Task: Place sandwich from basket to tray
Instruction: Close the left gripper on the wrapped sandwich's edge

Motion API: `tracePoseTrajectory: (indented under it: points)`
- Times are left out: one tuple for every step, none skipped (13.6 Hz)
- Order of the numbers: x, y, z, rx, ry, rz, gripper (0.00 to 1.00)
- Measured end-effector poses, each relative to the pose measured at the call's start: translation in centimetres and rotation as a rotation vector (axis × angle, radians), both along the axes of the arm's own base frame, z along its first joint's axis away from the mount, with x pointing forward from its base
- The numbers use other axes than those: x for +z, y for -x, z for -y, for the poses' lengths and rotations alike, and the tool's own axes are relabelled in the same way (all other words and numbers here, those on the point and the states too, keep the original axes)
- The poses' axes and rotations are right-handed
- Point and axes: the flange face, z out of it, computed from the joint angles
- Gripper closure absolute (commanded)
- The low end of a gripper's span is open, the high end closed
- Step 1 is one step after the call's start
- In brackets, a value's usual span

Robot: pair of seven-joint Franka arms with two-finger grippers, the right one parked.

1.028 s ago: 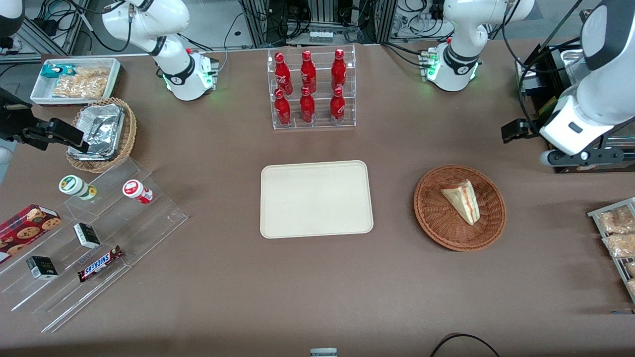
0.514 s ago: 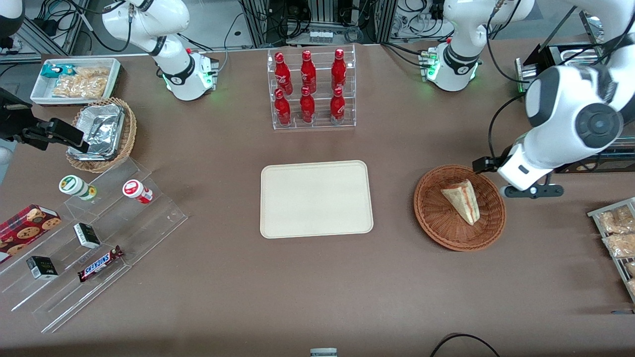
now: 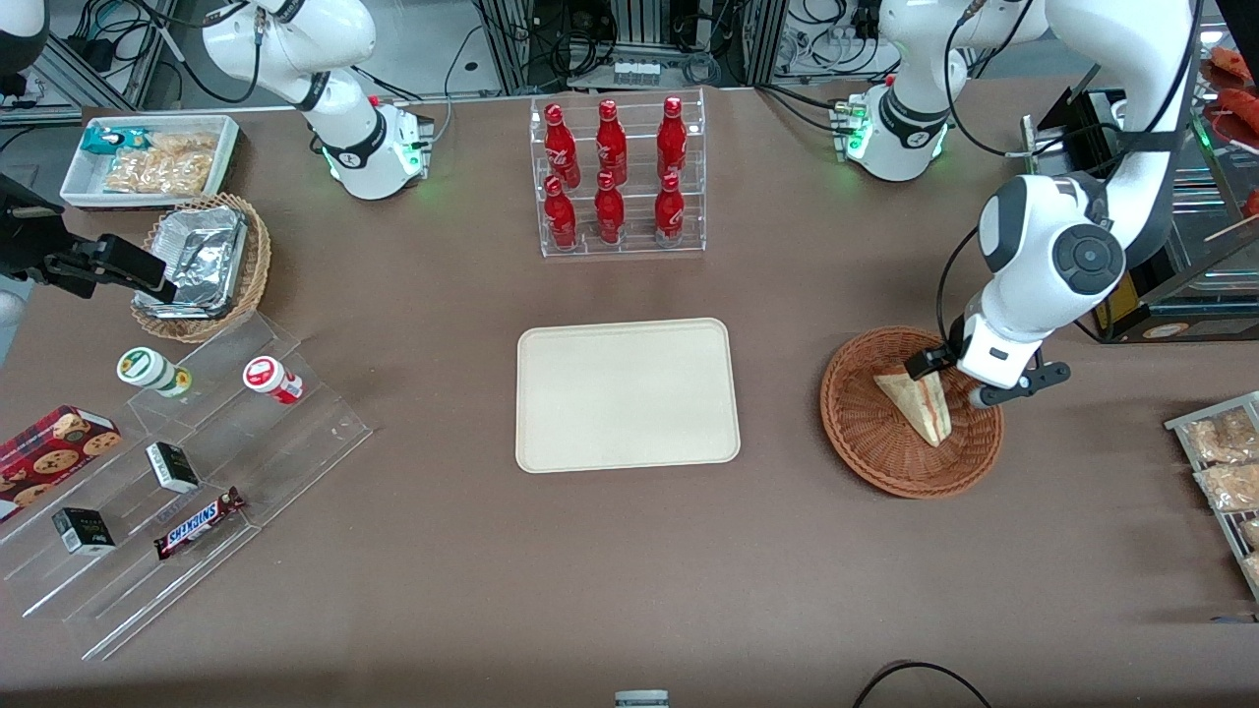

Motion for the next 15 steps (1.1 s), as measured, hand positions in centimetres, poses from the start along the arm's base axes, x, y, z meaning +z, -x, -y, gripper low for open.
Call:
tracePoseTrajectory:
  points:
    - [-0.5, -0.1, 0.2, 0.089, -0.001, 0.007, 0.0]
    - [-1.0, -0.3, 0.3, 0.154, 0.0, 0.011, 0.0]
    - [-1.6, -0.4, 0.3, 0.189, 0.0, 0.012, 0.0]
    - [-2.2, -0.5, 0.4, 0.207, 0.001, 0.011, 0.0]
    - [-2.9, -0.5, 0.4, 0.216, 0.0, 0.003, 0.0]
    - [-3.7, -0.5, 0.4, 0.22, 0.0, -0.003, 0.0]
    - [-4.5, -0.5, 0.4, 0.223, 0.0, -0.009, 0.0]
    - [-5.3, -0.5, 0.4, 0.226, 0.0, -0.017, 0.0]
    - [-6.0, -0.4, 0.4, 0.227, -0.001, -0.027, 0.11]
    - [-6.5, -0.3, 0.4, 0.228, -0.003, -0.036, 0.47]
    - [-6.7, -0.3, 0.4, 0.236, -0.003, -0.04, 0.84]
    - [-6.7, -0.3, 0.4, 0.248, -0.004, -0.041, 0.91]
    - [-6.7, -0.3, 0.4, 0.253, -0.005, -0.043, 0.92]
    - [-6.6, -0.3, 0.4, 0.253, -0.006, -0.046, 0.93]
    - [-6.2, -0.4, 0.4, 0.253, -0.008, -0.053, 0.93]
